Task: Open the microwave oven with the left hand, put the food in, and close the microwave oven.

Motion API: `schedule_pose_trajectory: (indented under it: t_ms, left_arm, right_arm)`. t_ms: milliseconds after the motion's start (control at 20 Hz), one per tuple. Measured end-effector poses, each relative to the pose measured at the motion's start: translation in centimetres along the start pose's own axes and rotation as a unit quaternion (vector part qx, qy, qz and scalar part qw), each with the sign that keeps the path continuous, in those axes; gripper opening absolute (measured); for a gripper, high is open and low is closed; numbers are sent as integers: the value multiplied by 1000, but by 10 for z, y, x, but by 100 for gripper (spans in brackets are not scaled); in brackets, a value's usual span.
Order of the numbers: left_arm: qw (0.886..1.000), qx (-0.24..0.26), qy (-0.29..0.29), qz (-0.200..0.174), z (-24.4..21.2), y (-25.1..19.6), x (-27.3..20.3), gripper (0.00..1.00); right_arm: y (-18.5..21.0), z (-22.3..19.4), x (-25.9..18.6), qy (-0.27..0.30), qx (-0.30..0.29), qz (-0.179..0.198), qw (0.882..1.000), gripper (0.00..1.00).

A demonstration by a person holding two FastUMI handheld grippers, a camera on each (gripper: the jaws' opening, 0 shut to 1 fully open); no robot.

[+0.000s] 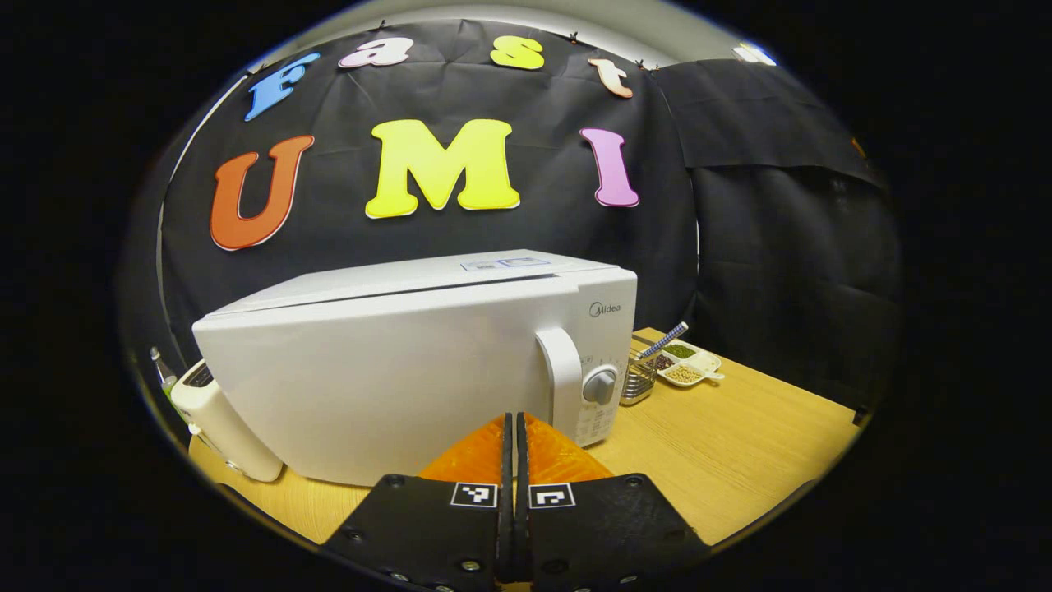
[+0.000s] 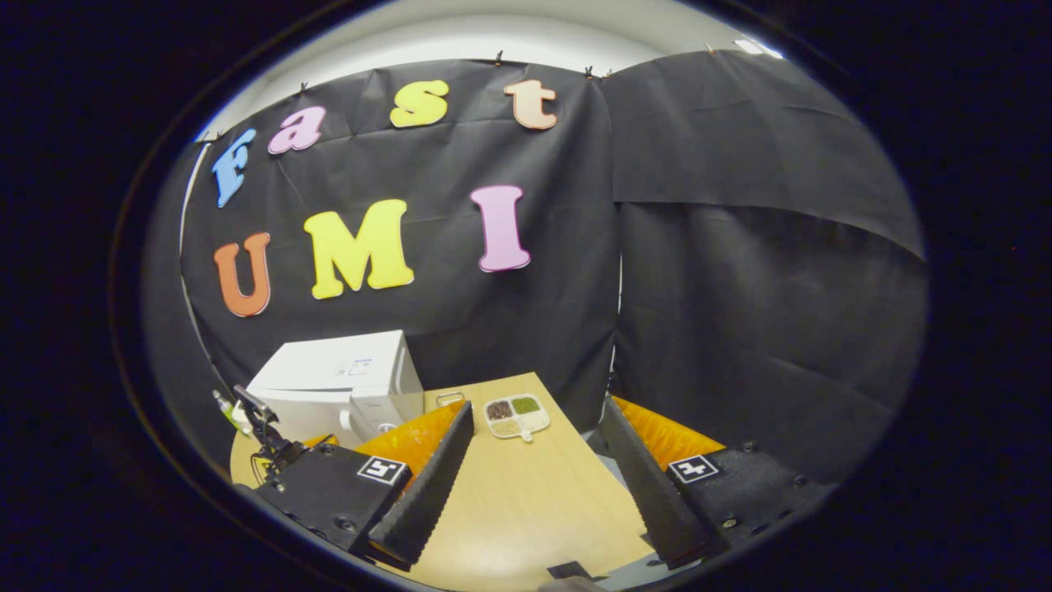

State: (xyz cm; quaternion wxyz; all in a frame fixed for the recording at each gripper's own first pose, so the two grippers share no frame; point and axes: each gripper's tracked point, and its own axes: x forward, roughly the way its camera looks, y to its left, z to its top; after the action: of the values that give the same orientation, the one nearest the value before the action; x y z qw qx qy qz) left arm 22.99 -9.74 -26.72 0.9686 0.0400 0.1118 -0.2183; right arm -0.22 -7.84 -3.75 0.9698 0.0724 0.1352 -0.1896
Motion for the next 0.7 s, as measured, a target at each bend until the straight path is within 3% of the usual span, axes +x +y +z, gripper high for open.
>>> schedule_pose_trajectory:
  t_ms: [450, 500, 650, 700]
  left_arm:
    - [1000, -7, 1, 13, 6, 4, 36, 0]
    - [1000, -17, -1, 15, 6, 3, 35, 0]
    - [1000, -21, -1, 18, 7, 2, 35, 0]
    - [1000, -20, -1, 19, 6, 2, 36, 0]
  right_arm:
    - [-6, -10, 15, 16, 5, -15, 1000, 100]
    - [-6, -9, 15, 16, 5, -17, 1000, 92]
    - [-1, -6, 17, 10, -1, -16, 1000, 100]
    - [1, -5, 17, 8, -1, -15, 1000, 92]
